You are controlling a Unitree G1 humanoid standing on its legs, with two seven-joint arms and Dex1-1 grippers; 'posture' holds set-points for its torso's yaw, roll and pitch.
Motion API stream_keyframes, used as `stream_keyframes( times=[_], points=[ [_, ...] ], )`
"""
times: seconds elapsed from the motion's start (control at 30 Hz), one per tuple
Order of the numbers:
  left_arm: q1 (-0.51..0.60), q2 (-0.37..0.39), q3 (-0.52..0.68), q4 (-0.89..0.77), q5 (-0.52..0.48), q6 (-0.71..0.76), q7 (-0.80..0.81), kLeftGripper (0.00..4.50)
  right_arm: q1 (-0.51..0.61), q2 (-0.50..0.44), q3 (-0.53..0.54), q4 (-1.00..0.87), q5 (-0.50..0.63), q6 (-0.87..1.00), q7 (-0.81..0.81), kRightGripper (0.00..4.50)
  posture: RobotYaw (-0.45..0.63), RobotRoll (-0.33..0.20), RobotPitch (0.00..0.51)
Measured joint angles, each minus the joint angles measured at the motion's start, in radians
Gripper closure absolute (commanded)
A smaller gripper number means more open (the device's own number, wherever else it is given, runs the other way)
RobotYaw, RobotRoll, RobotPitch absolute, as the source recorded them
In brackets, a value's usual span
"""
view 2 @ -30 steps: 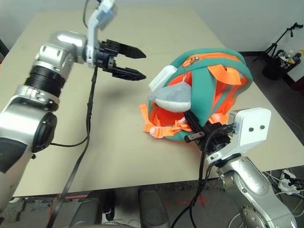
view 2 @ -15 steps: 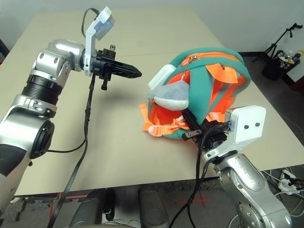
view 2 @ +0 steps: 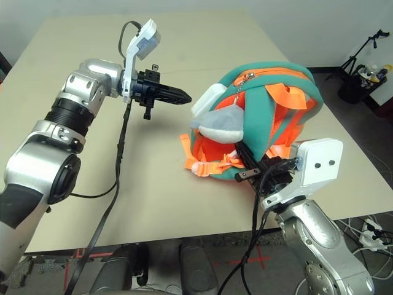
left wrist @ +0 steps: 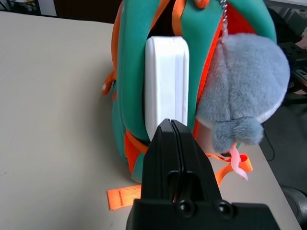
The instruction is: Put the pencil case into the backpack and zip it.
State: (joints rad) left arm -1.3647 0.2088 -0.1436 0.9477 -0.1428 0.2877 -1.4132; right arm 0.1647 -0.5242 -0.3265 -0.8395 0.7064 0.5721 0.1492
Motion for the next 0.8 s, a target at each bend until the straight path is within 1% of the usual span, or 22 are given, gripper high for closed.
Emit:
stream_keyframes(
  times=[0.47,0.8],
  points=[
    [0.0,-0.057,-0.013,0.001,0.026,-0.03,0.013,4.5,0.015,0.005,0.0,-0.014,-0.002,0.0,-0.001,4.29,-0.26,0.0,0.142],
    [-0.001,-0.143,-0.013,0.109,0.037,-0.085,0.097,4.5,0.02,0.01,0.0,-0.019,-0.002,0.0,-0.004,4.29,-0.28,0.0,0.157]
  ],
)
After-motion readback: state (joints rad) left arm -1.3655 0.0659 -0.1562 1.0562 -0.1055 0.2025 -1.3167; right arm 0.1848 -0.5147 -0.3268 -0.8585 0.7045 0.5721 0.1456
